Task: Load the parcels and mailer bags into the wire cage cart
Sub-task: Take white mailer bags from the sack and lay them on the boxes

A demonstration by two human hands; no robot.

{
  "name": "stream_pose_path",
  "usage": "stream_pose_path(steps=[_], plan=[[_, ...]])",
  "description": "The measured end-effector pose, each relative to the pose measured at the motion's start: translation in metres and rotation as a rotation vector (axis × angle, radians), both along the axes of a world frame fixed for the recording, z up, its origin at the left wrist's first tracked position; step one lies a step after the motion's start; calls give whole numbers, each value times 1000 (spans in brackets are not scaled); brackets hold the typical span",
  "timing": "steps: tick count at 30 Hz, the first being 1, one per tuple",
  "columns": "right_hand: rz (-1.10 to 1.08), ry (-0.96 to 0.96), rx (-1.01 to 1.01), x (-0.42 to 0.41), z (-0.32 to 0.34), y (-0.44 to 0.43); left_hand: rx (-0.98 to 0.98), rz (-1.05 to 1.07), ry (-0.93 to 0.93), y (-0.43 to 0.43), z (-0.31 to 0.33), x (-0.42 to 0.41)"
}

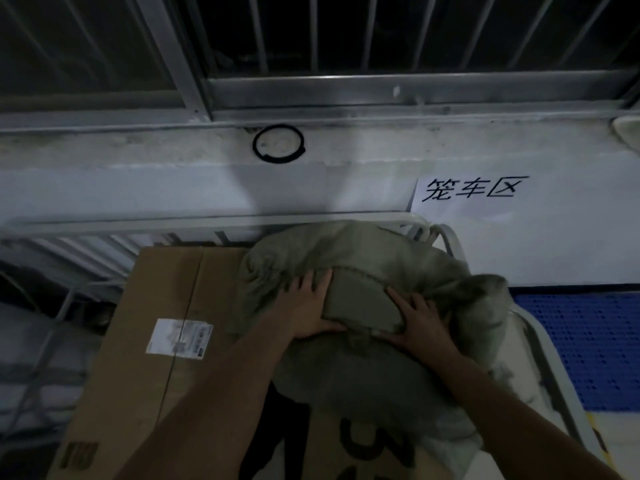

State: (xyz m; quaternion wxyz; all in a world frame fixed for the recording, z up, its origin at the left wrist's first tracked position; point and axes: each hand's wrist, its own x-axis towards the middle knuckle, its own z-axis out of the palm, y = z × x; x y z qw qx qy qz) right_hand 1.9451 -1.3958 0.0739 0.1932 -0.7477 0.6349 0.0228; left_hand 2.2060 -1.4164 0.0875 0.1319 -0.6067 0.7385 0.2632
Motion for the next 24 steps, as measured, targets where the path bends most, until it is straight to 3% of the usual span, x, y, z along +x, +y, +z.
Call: stream_pose_path(steps=[5,11,16,19,24], plan=[[13,-149,-57,3,-2,3,-311,-177,-161,0,10,10],[304,102,-88,-3,82,-8,-508,-240,-311,-5,74,4],[323,148,-126,-24,187,-16,-465,-230,-325,-2,143,3],[241,302,-163,-22,239,-6,-563,-255,-398,6,188,1],[110,464,-355,3,301,8,-736,-51,-547,18,257,-14]])
